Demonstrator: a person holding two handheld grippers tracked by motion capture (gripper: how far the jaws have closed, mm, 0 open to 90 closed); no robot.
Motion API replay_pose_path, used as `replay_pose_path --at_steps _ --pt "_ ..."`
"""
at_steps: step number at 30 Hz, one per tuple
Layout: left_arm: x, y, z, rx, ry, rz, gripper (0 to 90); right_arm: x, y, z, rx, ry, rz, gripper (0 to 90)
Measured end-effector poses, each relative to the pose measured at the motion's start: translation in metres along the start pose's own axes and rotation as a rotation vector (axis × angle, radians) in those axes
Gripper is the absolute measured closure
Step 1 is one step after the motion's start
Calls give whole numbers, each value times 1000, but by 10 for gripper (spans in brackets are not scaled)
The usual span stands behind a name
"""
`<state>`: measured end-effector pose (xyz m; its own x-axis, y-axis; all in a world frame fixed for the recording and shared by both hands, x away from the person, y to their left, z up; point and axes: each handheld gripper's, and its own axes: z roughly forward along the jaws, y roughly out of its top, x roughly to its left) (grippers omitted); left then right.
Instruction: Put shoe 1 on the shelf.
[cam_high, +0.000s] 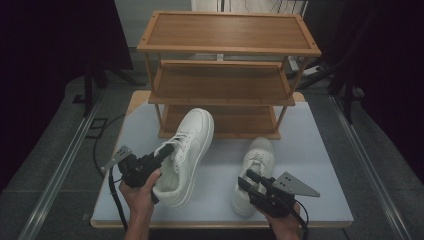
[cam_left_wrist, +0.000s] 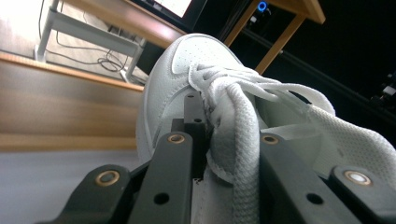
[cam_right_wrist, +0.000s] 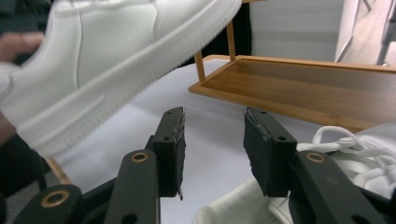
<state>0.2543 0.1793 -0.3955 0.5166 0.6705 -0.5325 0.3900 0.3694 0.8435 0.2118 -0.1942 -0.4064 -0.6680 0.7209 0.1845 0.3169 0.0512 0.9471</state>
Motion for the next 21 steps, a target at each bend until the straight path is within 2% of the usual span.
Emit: replay_pose_path --at_steps 5,21 --pt "-3 9 11 -17 -13 -18 820 3 0 0 -2 4 -5 579" --pt "-19 45 44 -35 -6 30 821 3 2 -1 -9 8 0 576"
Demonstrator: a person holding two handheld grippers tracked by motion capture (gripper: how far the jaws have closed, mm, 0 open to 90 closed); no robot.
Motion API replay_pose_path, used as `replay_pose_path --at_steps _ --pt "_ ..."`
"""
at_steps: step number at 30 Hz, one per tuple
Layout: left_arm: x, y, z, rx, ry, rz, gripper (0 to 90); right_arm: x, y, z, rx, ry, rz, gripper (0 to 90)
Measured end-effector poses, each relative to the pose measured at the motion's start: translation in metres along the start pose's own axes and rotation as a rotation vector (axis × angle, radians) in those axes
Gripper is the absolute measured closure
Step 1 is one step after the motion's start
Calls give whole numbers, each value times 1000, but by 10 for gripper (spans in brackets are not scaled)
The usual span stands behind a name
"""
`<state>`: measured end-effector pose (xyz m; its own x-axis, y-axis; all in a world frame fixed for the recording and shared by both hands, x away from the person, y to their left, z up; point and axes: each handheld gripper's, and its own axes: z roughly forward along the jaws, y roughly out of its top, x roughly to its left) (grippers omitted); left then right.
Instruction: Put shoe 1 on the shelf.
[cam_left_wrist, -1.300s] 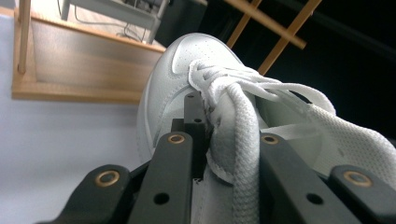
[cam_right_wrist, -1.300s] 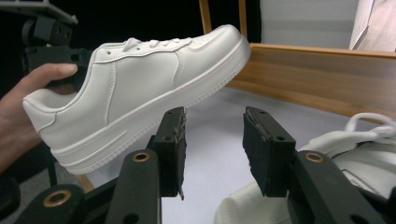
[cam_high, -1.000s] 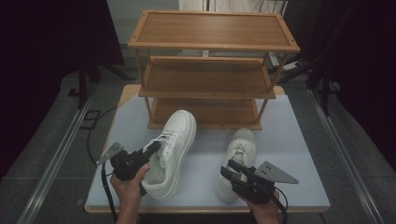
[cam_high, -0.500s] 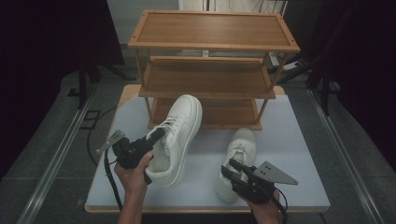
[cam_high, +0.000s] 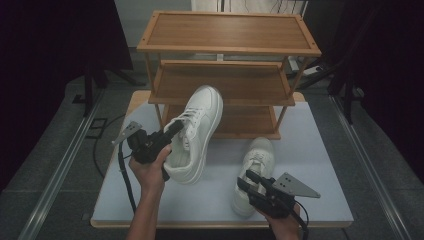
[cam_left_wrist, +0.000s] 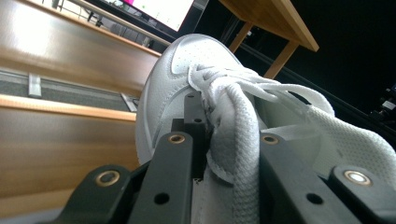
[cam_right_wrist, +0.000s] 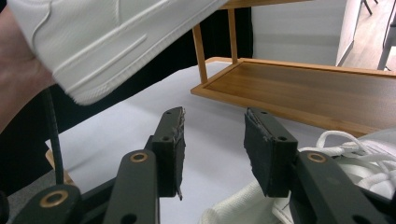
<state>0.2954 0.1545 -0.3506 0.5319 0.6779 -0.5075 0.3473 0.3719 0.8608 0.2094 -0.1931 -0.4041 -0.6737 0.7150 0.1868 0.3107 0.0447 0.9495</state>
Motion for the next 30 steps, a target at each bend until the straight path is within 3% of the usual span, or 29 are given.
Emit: replay_pose_path --at_steps 11,15,24,30 --pt "-1 25 28 -60 56 10 821 -1 0 0 -1 4 1 575" --pt "0 31 39 -57 70 22 821 -2 0 0 2 8 -2 575" --pt "8 42 63 -58 85 -2 821 -1 -2 2 9 7 6 574" --pt "14 49 79 -90 104 -20 821 -2 -2 2 11 7 7 574"
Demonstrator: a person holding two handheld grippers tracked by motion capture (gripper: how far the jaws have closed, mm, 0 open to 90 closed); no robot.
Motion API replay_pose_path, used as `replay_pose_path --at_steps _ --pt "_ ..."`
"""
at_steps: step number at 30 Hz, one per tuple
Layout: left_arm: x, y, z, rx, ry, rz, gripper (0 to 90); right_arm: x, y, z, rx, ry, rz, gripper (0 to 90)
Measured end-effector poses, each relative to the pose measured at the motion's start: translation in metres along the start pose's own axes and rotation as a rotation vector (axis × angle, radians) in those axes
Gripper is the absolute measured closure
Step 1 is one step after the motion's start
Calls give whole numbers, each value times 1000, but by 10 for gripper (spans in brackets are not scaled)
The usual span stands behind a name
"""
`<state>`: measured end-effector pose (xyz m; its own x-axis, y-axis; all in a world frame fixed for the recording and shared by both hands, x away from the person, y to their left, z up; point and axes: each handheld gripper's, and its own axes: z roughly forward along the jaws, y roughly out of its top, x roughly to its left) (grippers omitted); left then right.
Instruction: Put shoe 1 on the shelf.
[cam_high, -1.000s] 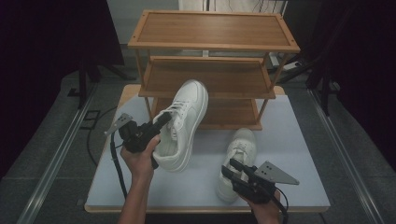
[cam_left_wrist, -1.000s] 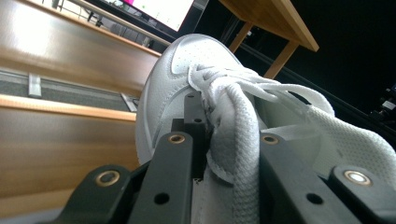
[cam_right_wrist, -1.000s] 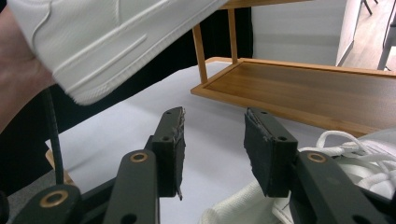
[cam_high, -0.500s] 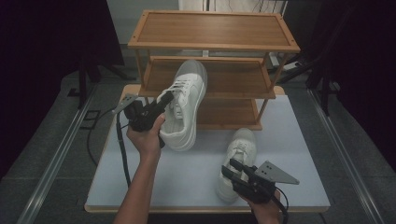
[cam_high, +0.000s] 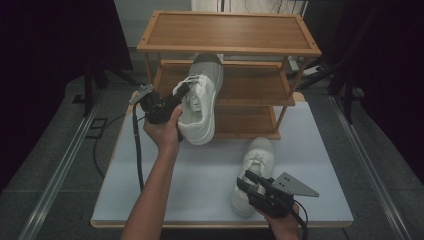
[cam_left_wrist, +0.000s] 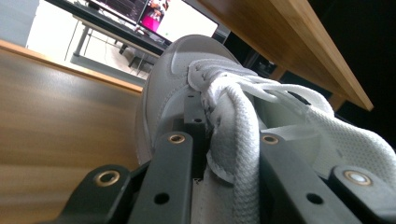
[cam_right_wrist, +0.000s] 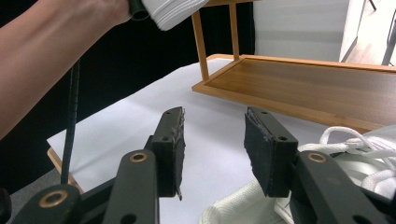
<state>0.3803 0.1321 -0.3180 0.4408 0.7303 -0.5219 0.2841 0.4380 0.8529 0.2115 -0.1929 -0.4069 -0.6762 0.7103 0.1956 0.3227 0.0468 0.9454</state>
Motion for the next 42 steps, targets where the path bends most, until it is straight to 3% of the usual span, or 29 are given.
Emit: replay_pose_path --at_steps 15,19,22,30,42 --pt "7 12 38 3 55 -19 819 3 -1 2 5 12 -2 573" --pt "12 12 45 -8 51 -57 820 3 -1 2 5 15 -5 573" --pt "14 14 50 -12 70 -49 819 4 -1 2 5 15 -6 573" --pt "22 21 62 -30 72 -88 819 5 -3 4 11 22 -4 573" --pt "27 20 86 -35 113 -125 815 8 0 0 -5 31 -1 573"
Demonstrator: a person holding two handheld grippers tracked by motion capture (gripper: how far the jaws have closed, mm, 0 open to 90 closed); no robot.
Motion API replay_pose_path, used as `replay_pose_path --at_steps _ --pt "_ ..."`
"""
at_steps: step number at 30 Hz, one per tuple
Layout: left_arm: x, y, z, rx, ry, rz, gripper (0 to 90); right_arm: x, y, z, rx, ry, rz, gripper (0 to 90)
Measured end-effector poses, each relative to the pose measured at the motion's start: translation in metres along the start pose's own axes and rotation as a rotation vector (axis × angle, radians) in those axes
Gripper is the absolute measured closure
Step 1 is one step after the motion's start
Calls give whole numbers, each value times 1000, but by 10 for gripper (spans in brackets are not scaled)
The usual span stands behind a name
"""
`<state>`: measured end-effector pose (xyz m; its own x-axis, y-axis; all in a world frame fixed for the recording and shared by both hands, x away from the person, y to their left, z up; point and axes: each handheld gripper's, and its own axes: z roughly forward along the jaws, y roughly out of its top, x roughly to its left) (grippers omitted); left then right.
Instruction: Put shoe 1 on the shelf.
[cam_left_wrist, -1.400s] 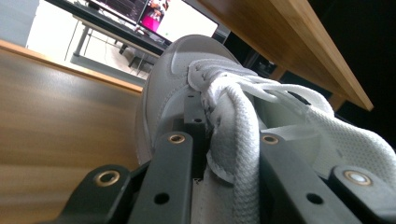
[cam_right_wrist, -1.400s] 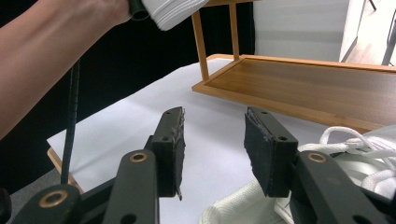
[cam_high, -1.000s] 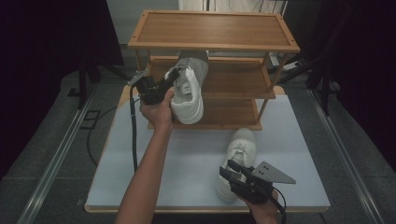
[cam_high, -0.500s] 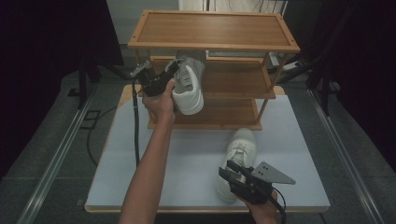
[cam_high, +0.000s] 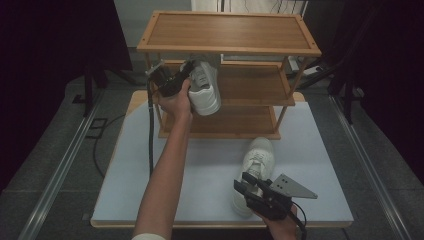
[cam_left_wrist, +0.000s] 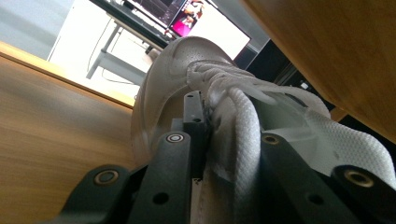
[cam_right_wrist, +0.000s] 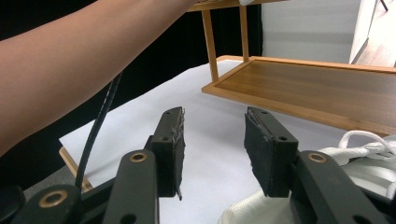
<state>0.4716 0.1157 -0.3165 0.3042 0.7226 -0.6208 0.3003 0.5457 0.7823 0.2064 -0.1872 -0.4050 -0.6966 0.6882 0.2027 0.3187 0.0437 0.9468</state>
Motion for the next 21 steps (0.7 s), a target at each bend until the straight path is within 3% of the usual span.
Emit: replay_pose_path --at_steps 4,6,11,12,15,20,21 --pt "0 3 8 13 -1 5 814 1 0 0 -1 3 -1 573" --pt "-1 4 13 -7 11 -33 811 1 0 0 3 5 -3 573" --pt "2 4 17 -13 4 -51 803 3 -2 3 10 9 -8 572" --pt "7 5 15 26 17 -16 797 3 -2 3 13 9 -6 572" --pt "8 5 17 26 14 -27 781 4 -4 5 22 14 -9 572" --pt "6 6 28 88 -2 -29 719 8 -5 7 26 18 -14 571" --pt "6 7 29 117 -11 -6 706 8 -5 7 27 19 -15 571"
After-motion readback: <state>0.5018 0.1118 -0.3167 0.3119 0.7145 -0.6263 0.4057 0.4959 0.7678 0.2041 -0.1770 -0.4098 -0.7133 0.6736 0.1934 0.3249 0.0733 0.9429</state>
